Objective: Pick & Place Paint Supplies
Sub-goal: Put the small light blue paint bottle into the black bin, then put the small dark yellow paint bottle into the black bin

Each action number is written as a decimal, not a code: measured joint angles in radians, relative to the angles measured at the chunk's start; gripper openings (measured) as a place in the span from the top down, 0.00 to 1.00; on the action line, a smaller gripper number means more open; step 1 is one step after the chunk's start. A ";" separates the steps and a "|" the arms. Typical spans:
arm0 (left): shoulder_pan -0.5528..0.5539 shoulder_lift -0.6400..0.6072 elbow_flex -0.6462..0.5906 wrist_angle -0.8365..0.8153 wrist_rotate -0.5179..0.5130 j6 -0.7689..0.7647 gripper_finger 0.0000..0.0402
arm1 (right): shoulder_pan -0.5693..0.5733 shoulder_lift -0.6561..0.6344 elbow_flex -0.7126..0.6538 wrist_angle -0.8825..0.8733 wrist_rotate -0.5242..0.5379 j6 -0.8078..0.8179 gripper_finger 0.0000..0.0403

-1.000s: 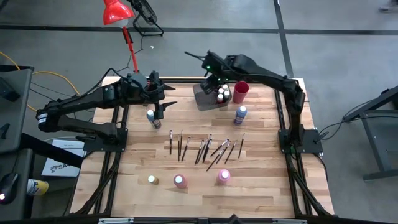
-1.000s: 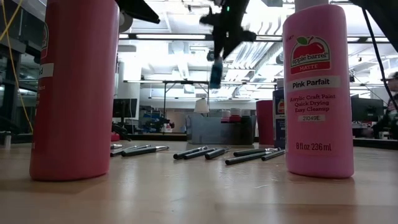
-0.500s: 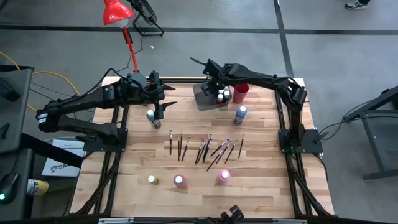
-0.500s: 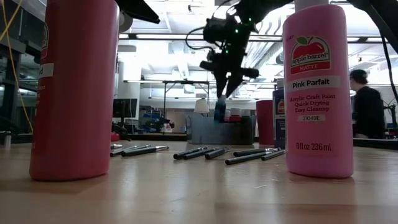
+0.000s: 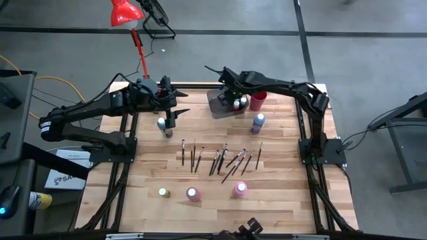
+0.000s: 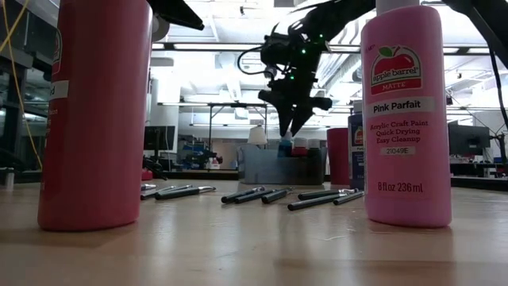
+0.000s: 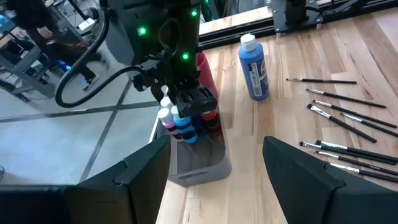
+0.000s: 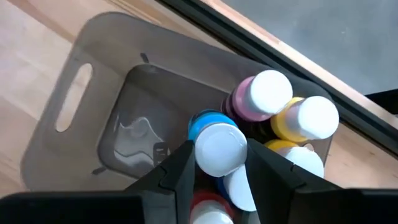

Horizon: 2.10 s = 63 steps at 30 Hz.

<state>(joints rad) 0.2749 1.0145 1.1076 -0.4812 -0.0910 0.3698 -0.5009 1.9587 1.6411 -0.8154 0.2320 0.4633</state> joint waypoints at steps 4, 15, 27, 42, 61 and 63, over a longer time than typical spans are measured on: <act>0.000 0.000 0.000 0.000 0.000 0.000 0.38 | -0.011 0.021 -0.001 0.006 -0.027 0.000 0.71; 0.000 0.000 0.000 0.000 0.000 -0.009 0.38 | -0.017 0.041 -0.001 -0.003 -0.029 0.004 0.70; 0.000 0.001 0.000 0.000 0.000 -0.011 0.38 | -0.017 0.042 -0.001 -0.003 -0.033 0.003 0.59; 0.000 0.001 0.000 -0.001 0.001 -0.011 0.38 | -0.021 -0.007 0.004 0.033 -0.102 -0.002 0.51; 0.000 0.000 0.000 -0.025 0.001 -0.016 0.38 | 0.031 -0.228 0.003 0.049 -0.212 -0.025 0.54; 0.000 0.000 0.000 -0.030 0.001 -0.016 0.38 | 0.051 -0.255 0.003 0.034 -0.212 -0.016 0.55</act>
<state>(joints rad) 0.2749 1.0149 1.1072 -0.5113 -0.0902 0.3534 -0.4495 1.7041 1.6444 -0.7816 0.0200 0.4474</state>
